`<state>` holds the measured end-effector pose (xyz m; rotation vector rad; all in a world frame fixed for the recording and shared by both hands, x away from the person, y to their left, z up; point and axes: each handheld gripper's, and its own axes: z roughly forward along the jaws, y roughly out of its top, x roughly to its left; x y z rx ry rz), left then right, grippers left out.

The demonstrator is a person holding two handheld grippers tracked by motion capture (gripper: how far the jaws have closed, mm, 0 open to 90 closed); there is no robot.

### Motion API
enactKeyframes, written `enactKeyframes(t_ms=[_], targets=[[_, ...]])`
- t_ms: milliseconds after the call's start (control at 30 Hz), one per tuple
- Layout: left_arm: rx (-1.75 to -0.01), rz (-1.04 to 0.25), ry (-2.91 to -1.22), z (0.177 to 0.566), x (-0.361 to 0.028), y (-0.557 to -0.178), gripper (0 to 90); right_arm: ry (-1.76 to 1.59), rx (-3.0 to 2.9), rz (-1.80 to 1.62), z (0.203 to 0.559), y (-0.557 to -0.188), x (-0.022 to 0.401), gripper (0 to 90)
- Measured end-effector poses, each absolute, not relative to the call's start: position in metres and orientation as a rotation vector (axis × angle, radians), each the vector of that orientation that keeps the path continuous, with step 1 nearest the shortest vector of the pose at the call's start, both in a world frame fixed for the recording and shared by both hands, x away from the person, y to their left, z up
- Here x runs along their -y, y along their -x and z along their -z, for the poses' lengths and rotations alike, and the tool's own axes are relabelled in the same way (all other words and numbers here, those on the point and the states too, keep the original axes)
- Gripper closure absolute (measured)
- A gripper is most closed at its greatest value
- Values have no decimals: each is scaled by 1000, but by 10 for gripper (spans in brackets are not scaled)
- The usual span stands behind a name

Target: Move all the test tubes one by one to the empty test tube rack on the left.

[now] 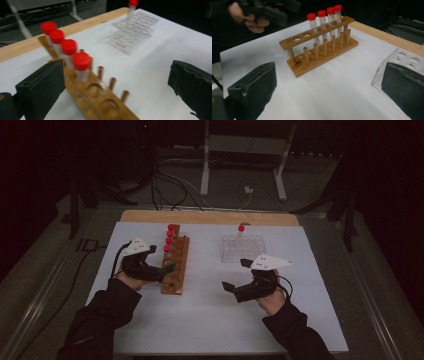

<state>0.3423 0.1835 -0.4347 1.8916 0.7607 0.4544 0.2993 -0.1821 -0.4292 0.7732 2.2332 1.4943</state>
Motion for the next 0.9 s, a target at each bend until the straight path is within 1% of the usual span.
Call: enactKeyframes(t_ms=[333,667,900], targets=[[-675,-367,-1876,435,-182,-322,11,-786,-2194,-1497,417,-312,186,0],[-651,-329,-1872,440,-178,-317,12,-818,-2142,-1459,407,-336,189,0],[-647,-329,-1872,440,-180,-315,11,-861,-2097,-1425,407,-357,193,0]])
